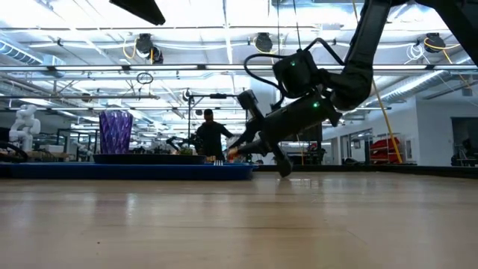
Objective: Pick and place plate/cup/fork/spoon on tray
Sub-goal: Put the yellow spoon on the blue tray beside the orange fork
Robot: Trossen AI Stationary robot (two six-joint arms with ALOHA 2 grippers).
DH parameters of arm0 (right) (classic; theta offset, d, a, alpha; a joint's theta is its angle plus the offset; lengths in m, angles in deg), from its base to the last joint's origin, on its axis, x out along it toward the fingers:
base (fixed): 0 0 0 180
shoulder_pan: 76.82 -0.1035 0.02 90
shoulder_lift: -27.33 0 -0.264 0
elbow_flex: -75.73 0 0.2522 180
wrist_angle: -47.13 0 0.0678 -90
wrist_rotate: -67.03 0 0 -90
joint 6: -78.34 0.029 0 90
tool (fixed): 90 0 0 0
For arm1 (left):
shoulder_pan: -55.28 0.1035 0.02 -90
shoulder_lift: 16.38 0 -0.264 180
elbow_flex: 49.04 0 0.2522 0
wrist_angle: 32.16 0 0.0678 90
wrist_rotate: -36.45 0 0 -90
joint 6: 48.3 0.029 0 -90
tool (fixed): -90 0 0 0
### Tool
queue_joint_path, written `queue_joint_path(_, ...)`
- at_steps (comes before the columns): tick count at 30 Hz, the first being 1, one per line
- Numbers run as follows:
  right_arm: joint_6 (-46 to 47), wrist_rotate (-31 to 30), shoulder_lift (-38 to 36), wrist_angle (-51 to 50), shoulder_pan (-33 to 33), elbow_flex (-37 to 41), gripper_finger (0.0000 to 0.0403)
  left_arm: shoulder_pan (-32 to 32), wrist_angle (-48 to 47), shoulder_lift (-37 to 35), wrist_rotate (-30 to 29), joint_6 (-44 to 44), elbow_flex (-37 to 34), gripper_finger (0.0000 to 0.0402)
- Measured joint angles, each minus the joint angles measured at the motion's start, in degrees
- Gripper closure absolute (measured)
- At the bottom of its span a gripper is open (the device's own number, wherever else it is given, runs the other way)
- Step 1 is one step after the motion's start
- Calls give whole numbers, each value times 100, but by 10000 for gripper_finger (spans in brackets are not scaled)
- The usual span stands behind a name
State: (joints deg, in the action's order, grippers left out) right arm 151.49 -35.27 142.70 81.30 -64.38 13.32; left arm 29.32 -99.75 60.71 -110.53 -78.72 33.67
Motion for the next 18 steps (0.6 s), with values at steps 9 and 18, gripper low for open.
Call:
queue_joint_path(9,618,814,13,-479,245,7,389,-81,-11,3,212,362,0,238)
queue_joint_path(18,1047,936,22,-1034,305,15,377,-70,-32,3,313,631,0,238)
